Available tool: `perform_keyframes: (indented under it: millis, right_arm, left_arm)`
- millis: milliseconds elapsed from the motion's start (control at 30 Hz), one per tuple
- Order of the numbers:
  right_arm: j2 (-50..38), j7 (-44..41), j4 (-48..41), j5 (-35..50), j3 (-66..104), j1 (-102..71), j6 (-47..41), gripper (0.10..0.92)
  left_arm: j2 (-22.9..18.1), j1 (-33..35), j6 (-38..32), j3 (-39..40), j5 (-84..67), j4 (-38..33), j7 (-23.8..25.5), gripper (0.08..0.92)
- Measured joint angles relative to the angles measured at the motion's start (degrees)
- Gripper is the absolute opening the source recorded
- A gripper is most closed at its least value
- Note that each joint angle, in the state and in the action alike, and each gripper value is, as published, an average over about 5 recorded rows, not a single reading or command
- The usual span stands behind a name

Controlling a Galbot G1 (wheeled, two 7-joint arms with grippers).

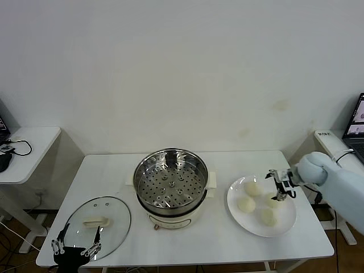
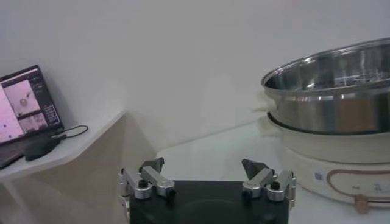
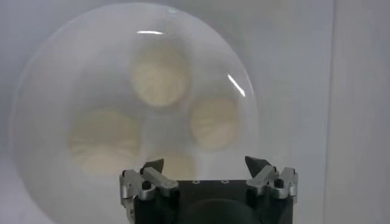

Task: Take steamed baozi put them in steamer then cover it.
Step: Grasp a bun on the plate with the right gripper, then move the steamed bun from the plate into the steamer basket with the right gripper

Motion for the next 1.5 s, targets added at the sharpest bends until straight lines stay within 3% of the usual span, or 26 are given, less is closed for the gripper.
perform_keyframes:
  millis: [600, 1067, 1500]
  right_arm:
    - [9.78, -1.21, -11.15, -1.82, -3.86, 2.96, -0.58, 0.818]
    - [11.79, -1.10, -13.72, -3.47, -4.44, 3.45, -0.90, 0.637]
    - [9.61, -2.42, -10.52, -1.35, -5.89, 5.31, -1.89, 0.619]
  left_arm:
    - [0.14, -0.60, 0.00, -0.57, 0.01, 1.17, -0.02, 0.823]
    - [0.14, -0.69, -0.04, -0.93, -0.01, 1.34, -0.12, 0.823]
    - [0.67, -1.41, -0.04, -0.58, -0.13, 1.41, -0.12, 0.823]
